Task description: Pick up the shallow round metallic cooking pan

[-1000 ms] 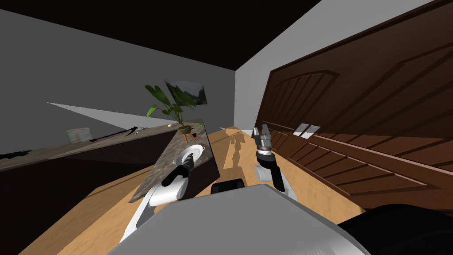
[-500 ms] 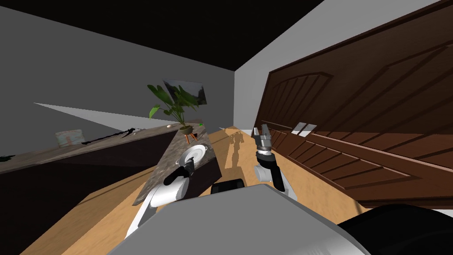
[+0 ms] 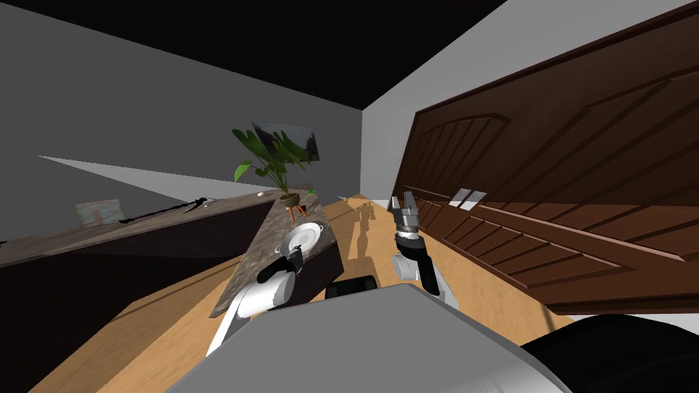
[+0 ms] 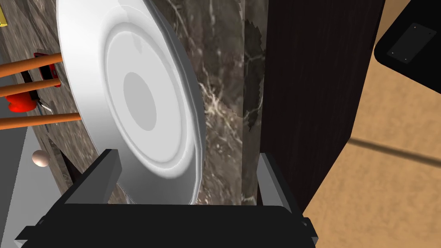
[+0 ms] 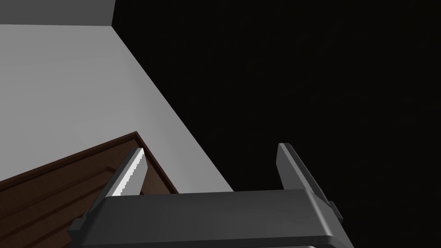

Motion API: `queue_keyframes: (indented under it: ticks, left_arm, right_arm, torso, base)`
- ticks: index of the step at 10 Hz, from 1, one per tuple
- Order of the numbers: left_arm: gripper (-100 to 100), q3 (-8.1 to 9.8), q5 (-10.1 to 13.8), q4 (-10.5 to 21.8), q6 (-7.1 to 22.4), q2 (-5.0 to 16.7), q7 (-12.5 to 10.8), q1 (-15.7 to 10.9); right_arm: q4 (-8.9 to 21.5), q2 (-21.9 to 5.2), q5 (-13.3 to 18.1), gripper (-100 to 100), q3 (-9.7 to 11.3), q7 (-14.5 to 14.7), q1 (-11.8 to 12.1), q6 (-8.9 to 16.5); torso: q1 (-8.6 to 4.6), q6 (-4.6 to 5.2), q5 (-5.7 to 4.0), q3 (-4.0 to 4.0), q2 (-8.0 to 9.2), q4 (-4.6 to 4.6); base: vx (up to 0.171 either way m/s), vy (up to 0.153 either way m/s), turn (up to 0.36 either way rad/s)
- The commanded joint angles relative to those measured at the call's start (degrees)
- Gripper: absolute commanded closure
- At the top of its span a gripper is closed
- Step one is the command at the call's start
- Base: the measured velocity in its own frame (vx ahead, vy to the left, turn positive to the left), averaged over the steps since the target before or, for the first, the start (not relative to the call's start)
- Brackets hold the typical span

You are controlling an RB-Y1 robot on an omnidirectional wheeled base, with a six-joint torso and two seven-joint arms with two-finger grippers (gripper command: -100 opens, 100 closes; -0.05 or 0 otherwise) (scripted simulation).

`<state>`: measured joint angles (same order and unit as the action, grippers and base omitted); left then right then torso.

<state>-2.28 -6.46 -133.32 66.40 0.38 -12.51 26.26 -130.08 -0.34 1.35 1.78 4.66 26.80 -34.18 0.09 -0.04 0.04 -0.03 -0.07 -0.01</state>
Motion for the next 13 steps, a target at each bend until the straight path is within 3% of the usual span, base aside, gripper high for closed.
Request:
queue_keyframes:
  ticks: [1,2,5,6,7,9,11,12,13]
  left_arm:
    - [0,0.0,0.0,0.0,0.0,0.0,0.0,0.0]
    - [-100,0.23,0.03,1.87,-1.35,-0.04,0.04,-0.63]
    - [-100,0.57,0.07,4.67,-3.37,-0.13,0.09,-1.56]
    - [-100,0.6,0.21,4.02,-2.78,-0.02,0.11,-1.33]
    - [100,0.6,0.21,4.16,-3.03,-0.02,0.11,-1.34]
    - [100,0.36,0.36,4.7,-2.43,-0.17,0.07,-0.76]
    - [100,0.48,0.31,4.36,-2.7,-0.14,0.02,-1.07]
    - [0,0.47,0.33,4.38,-2.68,-0.15,0.0,-1.05]
    - [100,0.35,0.04,2.8,-2.02,-0.07,0.06,-0.94]
  right_arm:
    - [0.0,0.0,0.0,0,0.0,0.0,0.0,0.0]
    - [0.0,0.0,0.0,0,0.0,0.0,0.0,0.0]
    - [0.0,0.0,0.0,0,0.0,0.0,0.0,0.0]
    - [0.0,0.0,0.0,0,0.0,0.0,0.0,0.0]
    - [0.0,0.0,0.0,0,0.0,0.0,0.0,0.0]
    - [0.0,0.0,0.0,0,0.0,0.0,0.0,0.0]
    - [0.0,0.0,0.0,0,0.0,0.0,0.0,0.0]
    - [0.0,0.0,0.0,0,0.0,0.0,0.0,0.0]
    - [0.0,0.0,0.0,0,0.0,0.0,0.0,0.0]
  torso:
    - [0.0,0.0,0.0,0.0,0.0,0.0]
    - [-0.05,0.0,-0.01,0.0,-0.01,0.0]
    - [-0.06,0.0,-0.01,-0.07,-0.12,-0.03]
    - [-0.07,0.0,-0.02,-0.07,-0.12,-0.03]
    - [-0.08,0.0,-0.02,-0.04,-0.07,-0.02]
    - [0.0,0.09,-0.3,0.05,-0.23,0.33]
    - [0.02,0.07,-0.14,-0.07,-0.25,0.11]
    - [0.02,0.07,-0.16,-0.07,-0.25,0.12]
    - [0.02,0.07,-0.15,-0.07,-0.26,0.11]
  base:
    - [0.0,0.0,0.0]
    - [0.013,0.008,0.018]
    - [0.027,0.006,0.013]
    - [0.011,0.001,0.002]
    - [-0.006,-0.004,0.006]
    - [-0.01,-0.007,0.005]
    - [0.005,0.003,-0.001]
    - [0.0,0.0,0.0]
    - [-0.009,0.0,-0.022]
